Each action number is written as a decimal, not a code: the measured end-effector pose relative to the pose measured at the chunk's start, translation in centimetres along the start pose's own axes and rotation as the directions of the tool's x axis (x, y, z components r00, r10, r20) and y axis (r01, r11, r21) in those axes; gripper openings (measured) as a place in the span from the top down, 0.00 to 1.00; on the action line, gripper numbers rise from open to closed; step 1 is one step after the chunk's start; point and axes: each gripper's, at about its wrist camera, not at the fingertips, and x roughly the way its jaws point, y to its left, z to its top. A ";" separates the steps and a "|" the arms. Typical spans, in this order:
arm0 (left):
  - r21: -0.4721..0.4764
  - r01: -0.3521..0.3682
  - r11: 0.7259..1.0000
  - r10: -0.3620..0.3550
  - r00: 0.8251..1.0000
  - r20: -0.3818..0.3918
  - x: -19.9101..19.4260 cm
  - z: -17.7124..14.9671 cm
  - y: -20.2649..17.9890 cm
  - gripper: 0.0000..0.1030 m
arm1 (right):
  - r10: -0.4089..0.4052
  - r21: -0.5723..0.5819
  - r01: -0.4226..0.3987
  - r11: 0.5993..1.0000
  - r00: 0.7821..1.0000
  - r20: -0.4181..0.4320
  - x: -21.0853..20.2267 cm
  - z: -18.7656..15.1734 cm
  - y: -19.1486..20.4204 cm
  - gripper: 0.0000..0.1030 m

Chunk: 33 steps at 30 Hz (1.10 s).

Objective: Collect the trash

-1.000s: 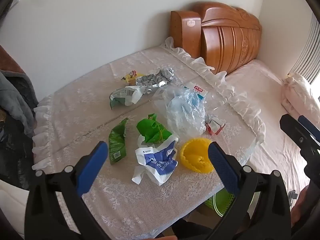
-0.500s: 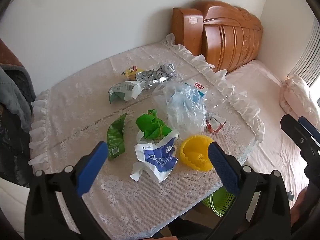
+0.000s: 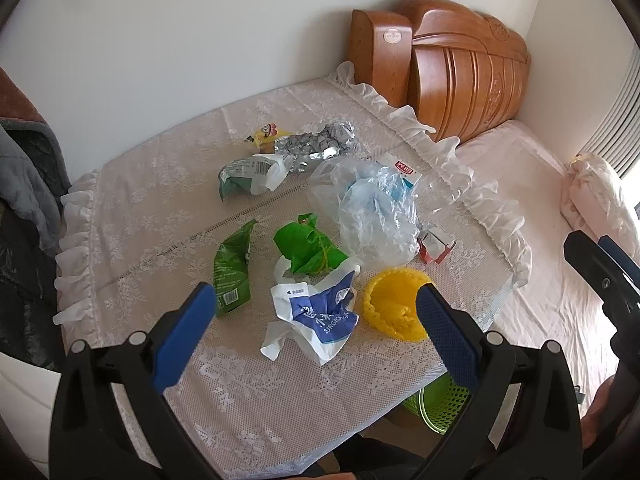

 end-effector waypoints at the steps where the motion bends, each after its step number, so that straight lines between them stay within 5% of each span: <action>1: 0.001 -0.001 1.000 0.001 1.000 -0.001 0.0 0.0 0.0 0.07 | 0.000 0.000 0.000 1.000 1.000 -0.001 0.0 0.0 0.0 0.02; 33: 0.004 -0.017 1.000 0.017 1.000 -0.024 1.0 0.3 0.3 0.07 | 0.001 -0.003 -0.001 1.000 1.000 -0.022 1.4 -0.3 0.1 0.02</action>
